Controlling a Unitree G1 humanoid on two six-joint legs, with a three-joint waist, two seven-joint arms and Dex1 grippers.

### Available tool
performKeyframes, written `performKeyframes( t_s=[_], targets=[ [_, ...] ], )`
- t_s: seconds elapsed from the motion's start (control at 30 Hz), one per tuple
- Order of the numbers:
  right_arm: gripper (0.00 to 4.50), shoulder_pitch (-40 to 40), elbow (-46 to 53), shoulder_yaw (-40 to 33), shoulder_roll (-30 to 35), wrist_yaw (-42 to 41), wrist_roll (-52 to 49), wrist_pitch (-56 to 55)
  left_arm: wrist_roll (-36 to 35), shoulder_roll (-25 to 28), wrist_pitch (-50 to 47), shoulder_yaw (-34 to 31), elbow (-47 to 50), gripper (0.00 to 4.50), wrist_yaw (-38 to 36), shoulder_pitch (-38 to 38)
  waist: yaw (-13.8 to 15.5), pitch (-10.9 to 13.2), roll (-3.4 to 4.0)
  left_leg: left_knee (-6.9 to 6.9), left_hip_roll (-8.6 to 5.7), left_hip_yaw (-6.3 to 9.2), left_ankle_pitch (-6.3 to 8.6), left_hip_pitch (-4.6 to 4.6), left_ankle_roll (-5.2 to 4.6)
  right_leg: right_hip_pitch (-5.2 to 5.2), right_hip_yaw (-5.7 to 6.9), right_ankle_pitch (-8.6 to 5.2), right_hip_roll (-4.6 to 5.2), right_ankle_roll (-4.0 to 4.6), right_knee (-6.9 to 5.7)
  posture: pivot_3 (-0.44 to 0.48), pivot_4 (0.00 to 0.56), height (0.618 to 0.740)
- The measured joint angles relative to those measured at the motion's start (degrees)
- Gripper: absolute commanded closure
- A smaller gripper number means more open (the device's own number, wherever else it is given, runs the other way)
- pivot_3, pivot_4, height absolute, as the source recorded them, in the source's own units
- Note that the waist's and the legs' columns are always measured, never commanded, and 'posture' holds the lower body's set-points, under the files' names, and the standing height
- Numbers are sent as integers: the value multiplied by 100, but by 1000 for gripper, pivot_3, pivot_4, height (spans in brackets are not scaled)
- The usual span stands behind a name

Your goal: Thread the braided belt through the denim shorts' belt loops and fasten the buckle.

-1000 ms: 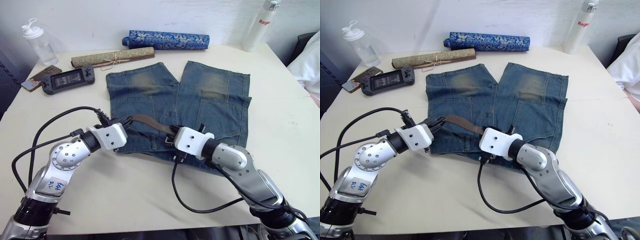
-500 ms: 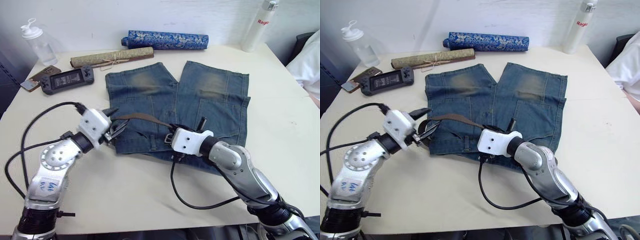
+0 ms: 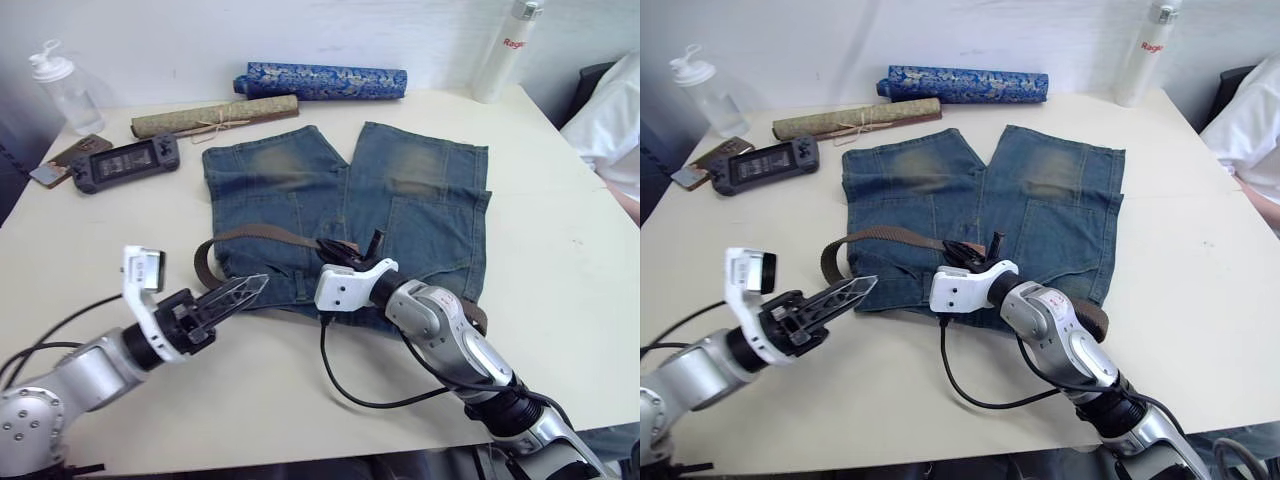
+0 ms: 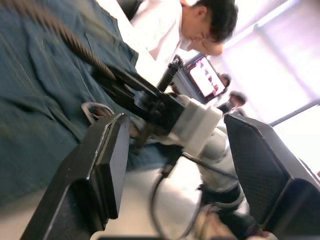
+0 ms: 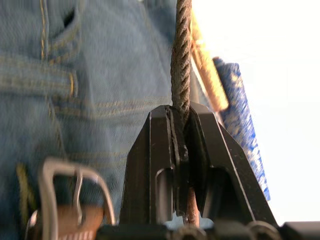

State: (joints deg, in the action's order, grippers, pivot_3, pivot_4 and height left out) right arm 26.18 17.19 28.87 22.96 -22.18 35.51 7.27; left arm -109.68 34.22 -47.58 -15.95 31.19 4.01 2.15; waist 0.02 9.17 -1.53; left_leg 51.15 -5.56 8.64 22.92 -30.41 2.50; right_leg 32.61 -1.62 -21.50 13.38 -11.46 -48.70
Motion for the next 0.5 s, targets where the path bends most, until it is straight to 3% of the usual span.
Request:
performKeyframes(
  t_s=[0.13,0.27,0.5],
  targets=[
    [4500,106,-99,4,-32,119,157,-371,-203,-1250,988,720,-205,1208,1718,-706,142,-5,-9,56,-27,-13,24,-12,-24,0,-5,-3,-6,2,-46,0,150,637],
    [4500,107,-170,-17,-38,130,230,-547,-242,-1561,1346,739,-276,1208,2387,-835,132,-9,-15,67,-36,-52,32,-13,-22,10,-19,-65,-5,94,-78,0,150,637],
    [4500,104,-189,-45,-60,130,296,-609,-250,-1734,1455,684,-314,1208,2728,-884,135,-10,-16,73,-34,-55,37,-13,-16,11,-21,-78,-6,87,-86,0,150,637]
  ],
)
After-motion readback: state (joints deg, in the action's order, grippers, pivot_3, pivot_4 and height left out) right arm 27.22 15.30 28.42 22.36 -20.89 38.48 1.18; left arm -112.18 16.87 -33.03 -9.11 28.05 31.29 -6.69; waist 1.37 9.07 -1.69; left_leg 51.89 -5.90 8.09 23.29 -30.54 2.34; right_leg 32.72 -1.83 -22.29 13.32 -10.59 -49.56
